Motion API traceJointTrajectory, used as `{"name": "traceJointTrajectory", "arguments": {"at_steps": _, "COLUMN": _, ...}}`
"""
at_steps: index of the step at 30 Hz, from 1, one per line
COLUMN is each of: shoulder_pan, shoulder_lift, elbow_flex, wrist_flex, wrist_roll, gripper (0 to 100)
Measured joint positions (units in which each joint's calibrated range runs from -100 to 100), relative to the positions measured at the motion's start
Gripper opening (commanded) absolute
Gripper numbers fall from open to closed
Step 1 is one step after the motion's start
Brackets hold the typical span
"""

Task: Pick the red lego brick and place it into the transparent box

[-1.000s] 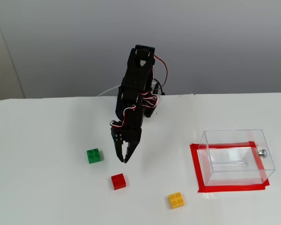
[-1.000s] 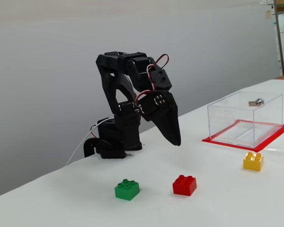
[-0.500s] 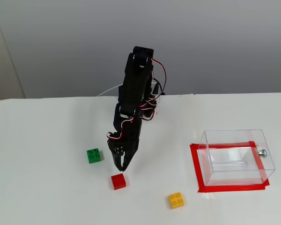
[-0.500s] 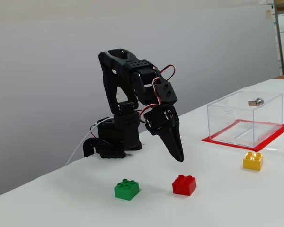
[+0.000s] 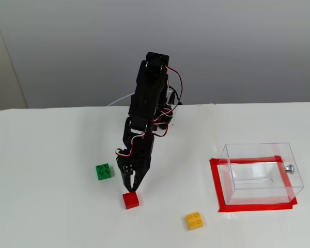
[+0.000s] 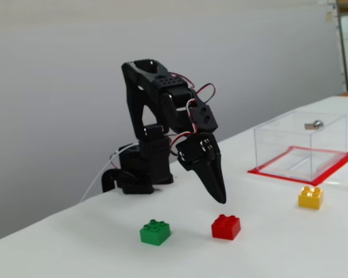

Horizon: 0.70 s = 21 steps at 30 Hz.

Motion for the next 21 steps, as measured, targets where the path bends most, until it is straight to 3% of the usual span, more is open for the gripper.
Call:
{"name": "traceJointTrajectory", "arguments": {"at_steps": 7, "shoulder_pan": -0.2, "shoulder_lift": 0.0, "elbow_flex": 0.0, "wrist_flex": 0.0, "wrist_roll": -5.0, "gripper": 27}}
{"name": "traceJointTrajectory", "arguments": {"at_steps": 21, "shoulder_pan": -6.9, "shoulder_lift": 0.3, "elbow_flex": 0.0, "wrist_flex": 1.5, "wrist_roll": -5.4, "gripper": 28}}
